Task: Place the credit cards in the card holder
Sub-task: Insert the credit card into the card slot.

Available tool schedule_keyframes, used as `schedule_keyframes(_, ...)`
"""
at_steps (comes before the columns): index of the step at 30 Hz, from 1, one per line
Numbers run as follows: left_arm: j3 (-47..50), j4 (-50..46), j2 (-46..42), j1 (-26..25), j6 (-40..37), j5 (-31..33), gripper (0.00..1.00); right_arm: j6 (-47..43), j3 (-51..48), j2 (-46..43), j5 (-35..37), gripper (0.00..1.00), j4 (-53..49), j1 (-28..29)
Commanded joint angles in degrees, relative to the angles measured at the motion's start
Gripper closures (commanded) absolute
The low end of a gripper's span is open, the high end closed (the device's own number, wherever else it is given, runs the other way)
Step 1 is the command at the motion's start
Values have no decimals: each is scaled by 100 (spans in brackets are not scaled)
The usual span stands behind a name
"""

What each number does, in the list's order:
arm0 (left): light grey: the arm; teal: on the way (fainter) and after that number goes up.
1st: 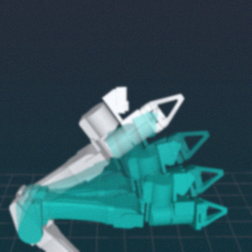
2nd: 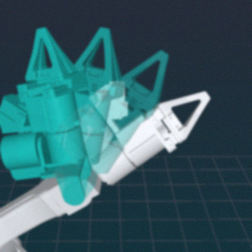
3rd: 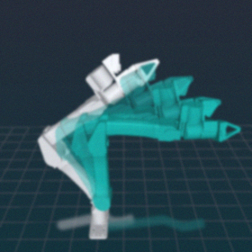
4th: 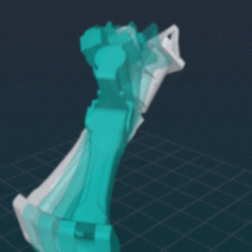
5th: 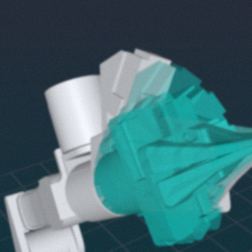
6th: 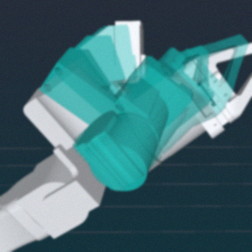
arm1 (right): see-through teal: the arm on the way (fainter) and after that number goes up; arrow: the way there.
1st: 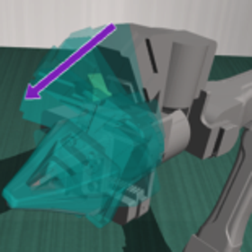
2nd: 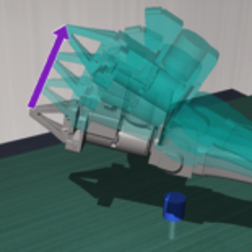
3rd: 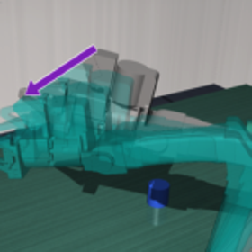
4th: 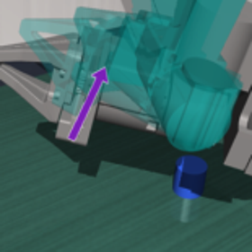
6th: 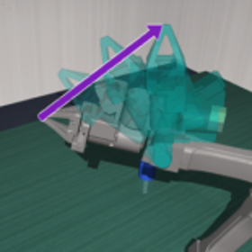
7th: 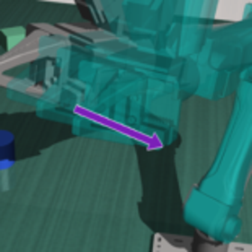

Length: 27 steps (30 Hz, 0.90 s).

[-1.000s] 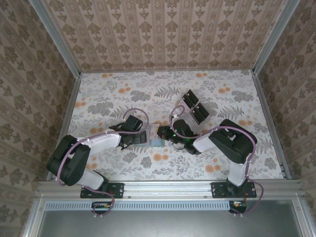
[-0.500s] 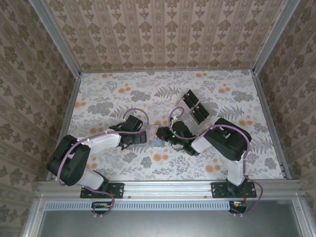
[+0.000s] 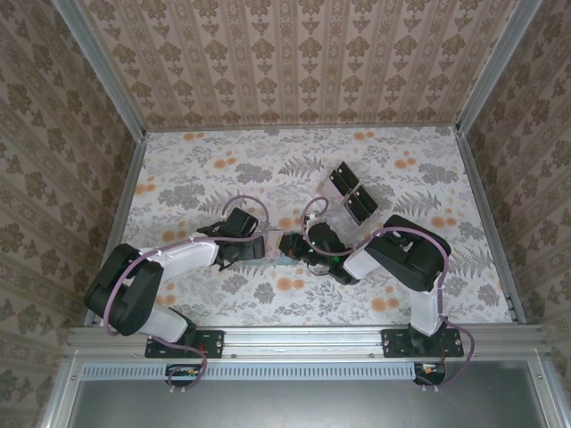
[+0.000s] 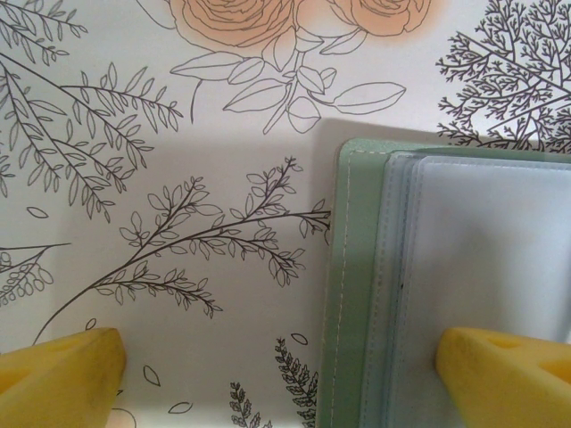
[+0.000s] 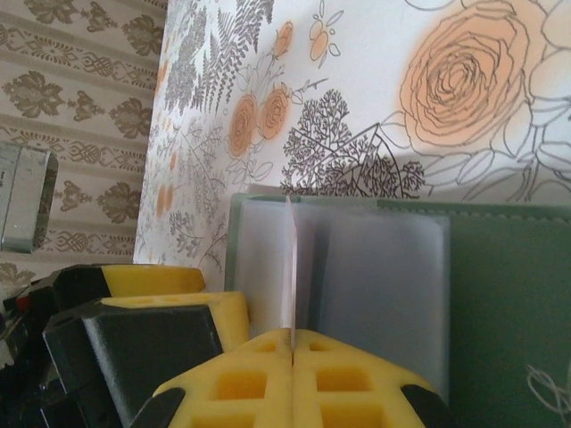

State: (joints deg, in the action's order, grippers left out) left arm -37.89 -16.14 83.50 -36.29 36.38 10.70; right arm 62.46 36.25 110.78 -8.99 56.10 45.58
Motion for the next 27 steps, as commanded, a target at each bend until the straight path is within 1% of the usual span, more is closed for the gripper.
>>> schedule_keyframes(1, 241, -389, 157, 35, 15, 134, 0, 100, -182, 105, 18, 100, 135, 55)
schedule_keyframes(10, 218, -401, 147, 35, 18, 131, 0, 215, -312, 80, 76, 100, 126, 80)
schedule_keyframes(27, 194, -403, 162, 35, 18, 117, 0, 329, 123, 382, -260, 100, -206, 78)
